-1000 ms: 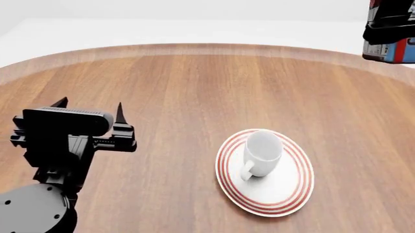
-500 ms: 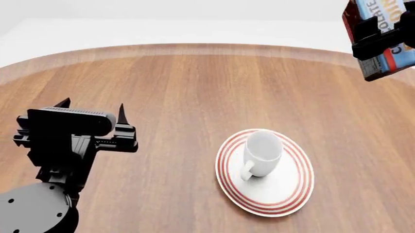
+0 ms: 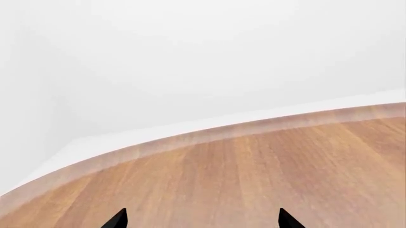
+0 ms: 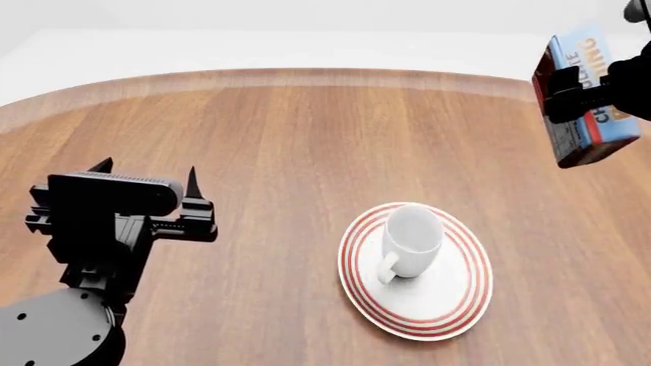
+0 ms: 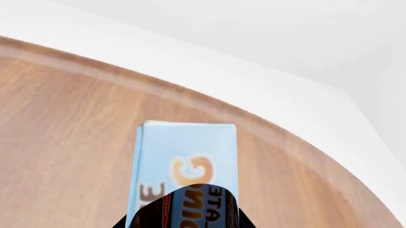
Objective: Pick up the white mug and put it on the plate, and put the chocolate pudding to the right of the plate.
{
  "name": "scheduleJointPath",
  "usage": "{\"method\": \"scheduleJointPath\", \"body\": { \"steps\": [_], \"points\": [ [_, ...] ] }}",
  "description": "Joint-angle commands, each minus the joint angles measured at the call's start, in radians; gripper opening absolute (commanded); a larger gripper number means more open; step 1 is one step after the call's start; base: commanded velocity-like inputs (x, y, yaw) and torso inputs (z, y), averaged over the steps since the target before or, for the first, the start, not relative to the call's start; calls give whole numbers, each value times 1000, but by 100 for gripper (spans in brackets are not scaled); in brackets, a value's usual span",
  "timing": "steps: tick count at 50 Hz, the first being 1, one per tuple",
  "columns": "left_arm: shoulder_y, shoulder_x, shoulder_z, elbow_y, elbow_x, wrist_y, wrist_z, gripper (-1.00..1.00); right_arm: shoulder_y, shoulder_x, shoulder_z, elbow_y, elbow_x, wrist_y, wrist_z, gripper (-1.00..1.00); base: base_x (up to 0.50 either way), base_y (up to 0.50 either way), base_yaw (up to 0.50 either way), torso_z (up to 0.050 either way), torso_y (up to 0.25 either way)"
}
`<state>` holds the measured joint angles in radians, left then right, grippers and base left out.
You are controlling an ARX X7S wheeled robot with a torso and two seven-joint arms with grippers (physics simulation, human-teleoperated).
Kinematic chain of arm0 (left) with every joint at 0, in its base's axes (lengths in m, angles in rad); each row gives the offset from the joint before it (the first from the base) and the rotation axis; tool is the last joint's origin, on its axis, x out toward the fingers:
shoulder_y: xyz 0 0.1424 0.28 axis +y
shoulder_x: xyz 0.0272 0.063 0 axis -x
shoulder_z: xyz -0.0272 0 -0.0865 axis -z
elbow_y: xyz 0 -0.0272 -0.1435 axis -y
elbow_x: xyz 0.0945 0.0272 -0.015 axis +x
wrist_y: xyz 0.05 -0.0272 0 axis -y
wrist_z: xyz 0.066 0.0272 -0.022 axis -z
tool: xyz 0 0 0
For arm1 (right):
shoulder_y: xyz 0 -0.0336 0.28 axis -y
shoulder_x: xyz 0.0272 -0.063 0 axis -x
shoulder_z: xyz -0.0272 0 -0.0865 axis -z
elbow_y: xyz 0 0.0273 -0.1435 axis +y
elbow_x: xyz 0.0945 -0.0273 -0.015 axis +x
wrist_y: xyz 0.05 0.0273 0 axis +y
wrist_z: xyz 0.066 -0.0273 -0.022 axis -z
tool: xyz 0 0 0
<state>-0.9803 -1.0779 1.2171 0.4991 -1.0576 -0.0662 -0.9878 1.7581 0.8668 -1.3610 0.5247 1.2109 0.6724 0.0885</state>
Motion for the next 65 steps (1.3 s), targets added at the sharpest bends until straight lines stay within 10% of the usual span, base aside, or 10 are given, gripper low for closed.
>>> {"method": "scheduleJointPath", "body": {
  "steps": [1, 34, 65],
  "points": [
    [11, 24, -24, 5, 18, -8, 20, 100, -71, -3, 71, 47, 42, -17, -1, -100, 0, 0, 0, 0, 0],
    [18, 29, -29, 3, 20, -9, 26, 100, -117, 125, -57, -197, -52, 106, -110, -100, 0, 0, 0, 0, 0],
    [34, 33, -30, -2, 27, -5, 26, 100, -335, 179, 37, -78, 119, -50, 87, -100, 0, 0, 0, 0, 0]
  ]
}}
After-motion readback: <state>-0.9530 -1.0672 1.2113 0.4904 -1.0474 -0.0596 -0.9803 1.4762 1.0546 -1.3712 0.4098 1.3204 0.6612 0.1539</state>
